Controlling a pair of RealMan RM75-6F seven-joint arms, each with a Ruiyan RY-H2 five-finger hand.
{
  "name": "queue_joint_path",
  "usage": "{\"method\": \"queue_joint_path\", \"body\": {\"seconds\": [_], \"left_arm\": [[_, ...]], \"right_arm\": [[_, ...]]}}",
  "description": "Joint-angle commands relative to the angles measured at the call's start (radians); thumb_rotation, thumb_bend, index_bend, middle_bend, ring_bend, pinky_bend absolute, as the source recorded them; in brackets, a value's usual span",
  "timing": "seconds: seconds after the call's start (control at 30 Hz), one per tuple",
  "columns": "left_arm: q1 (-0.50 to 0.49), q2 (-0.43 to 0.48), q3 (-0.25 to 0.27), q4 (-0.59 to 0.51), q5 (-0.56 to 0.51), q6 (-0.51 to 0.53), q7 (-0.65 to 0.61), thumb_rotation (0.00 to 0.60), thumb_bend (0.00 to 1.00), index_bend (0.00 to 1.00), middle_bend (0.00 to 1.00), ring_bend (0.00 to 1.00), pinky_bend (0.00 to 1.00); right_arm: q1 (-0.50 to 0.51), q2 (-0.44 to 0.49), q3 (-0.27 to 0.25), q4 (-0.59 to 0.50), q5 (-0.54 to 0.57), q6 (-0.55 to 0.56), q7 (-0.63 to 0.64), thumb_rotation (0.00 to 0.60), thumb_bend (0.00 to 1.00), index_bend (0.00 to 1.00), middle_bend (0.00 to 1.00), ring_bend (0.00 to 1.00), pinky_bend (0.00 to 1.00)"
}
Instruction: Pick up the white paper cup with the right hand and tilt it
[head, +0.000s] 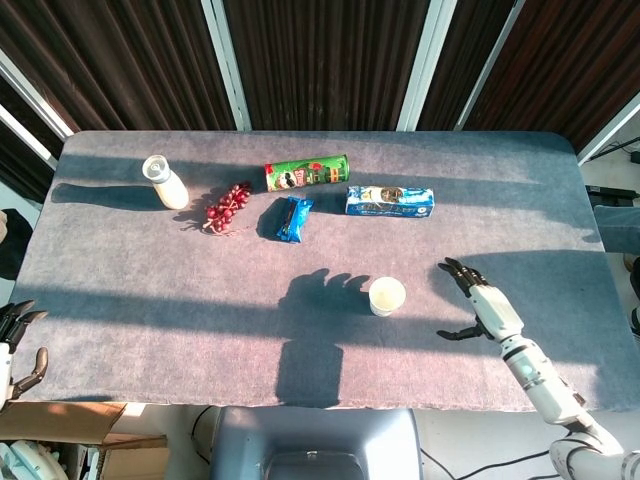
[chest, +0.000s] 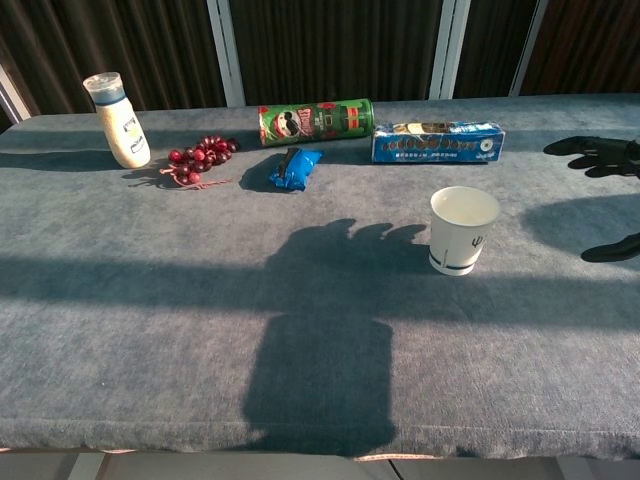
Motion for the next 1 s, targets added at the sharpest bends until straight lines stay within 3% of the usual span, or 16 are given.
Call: {"method": "queue_joint_path", "body": {"seconds": [0.03,1.0], "left_arm": [[0.002,0.002,0.001,0.001,0.003,0.004,-0.005,0.600,0.50,0.25,0.12,0.09,0.29],[0.011,0.016,0.004,0.005,0.015,0.012,-0.051,0.600,0.50,0.26,0.12,0.09,0.29]], "right_arm": [[0.028,-0.039,0.001,0.027,0.002,-0.022,0.020,0.600,0.10,0.03,0.06,0.01,0.19],[0.155,-0.296,0.040,0.268,0.048,-0.066,0.020,0.600,0.11,0.25,0.23,0.18,0.34]]}}
